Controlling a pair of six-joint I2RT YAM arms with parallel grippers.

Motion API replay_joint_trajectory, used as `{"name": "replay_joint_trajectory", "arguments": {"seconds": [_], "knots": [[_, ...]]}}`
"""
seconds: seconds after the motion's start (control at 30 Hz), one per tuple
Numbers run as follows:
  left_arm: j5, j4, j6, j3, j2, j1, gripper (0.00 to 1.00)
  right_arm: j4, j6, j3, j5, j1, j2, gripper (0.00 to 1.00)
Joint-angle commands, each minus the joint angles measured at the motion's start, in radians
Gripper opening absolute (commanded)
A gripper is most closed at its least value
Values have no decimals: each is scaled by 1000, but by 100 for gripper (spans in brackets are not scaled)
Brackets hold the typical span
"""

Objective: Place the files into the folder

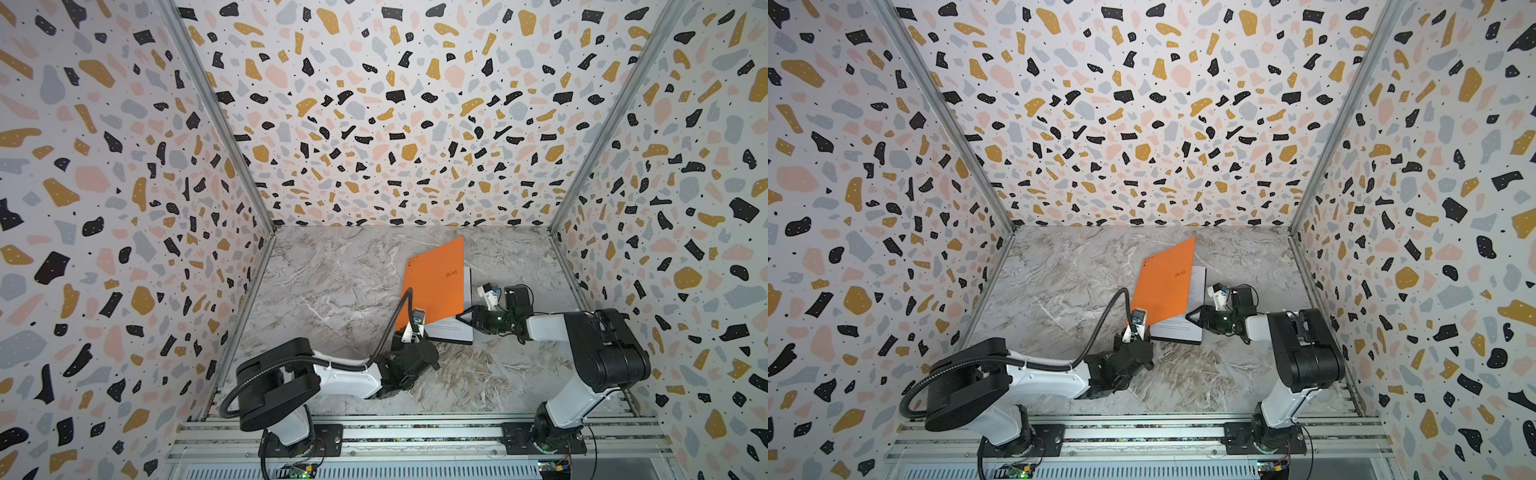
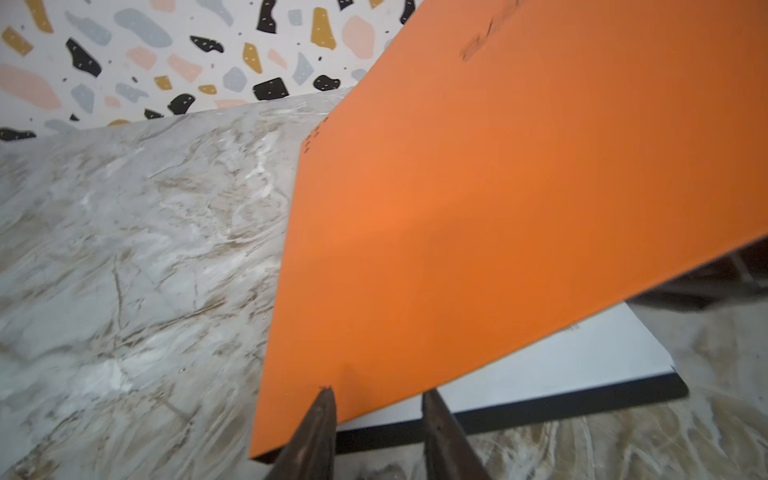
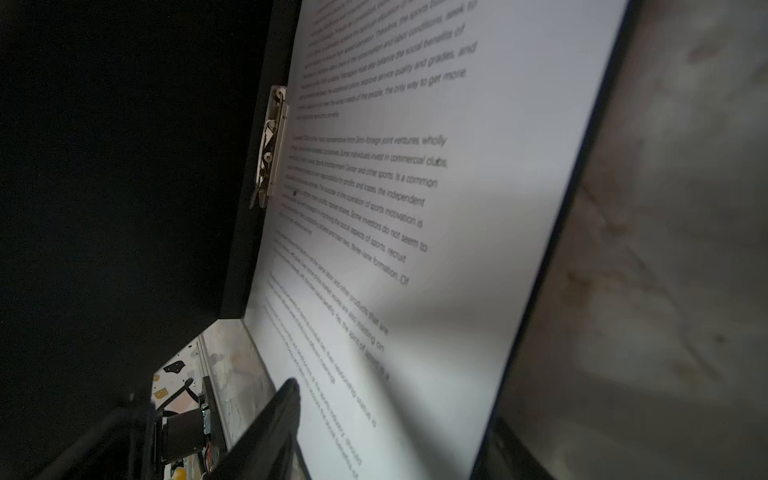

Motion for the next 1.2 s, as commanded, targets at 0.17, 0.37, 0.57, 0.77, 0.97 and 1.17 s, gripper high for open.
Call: {"name": "replay_joint_trajectory", "arguments": {"seconds": [0.17,0.37,0.57,0.77,0.97,1.17], "knots": [[-81,-335,3,174,-3,-115,90,-283,-72,-1,240,-169,-179,78],[-62,-390,-23,128,-238,-78,100,-362,-63,41,442,-255,-367,84],[13,-355,-93,-70,-572,234,100,25,-158,-175,601,-247,-592,86],[39,-358,-15,-202,-813,613,99,735,-368,-540,744,-175,-681,96],[-54,-67,180,-336,-774,816,99,958,-446,-524,835,-129,-410,96],[91,250,250,-443,-671,967,99,1068,-497,-494,834,-86,-235,97]]}}
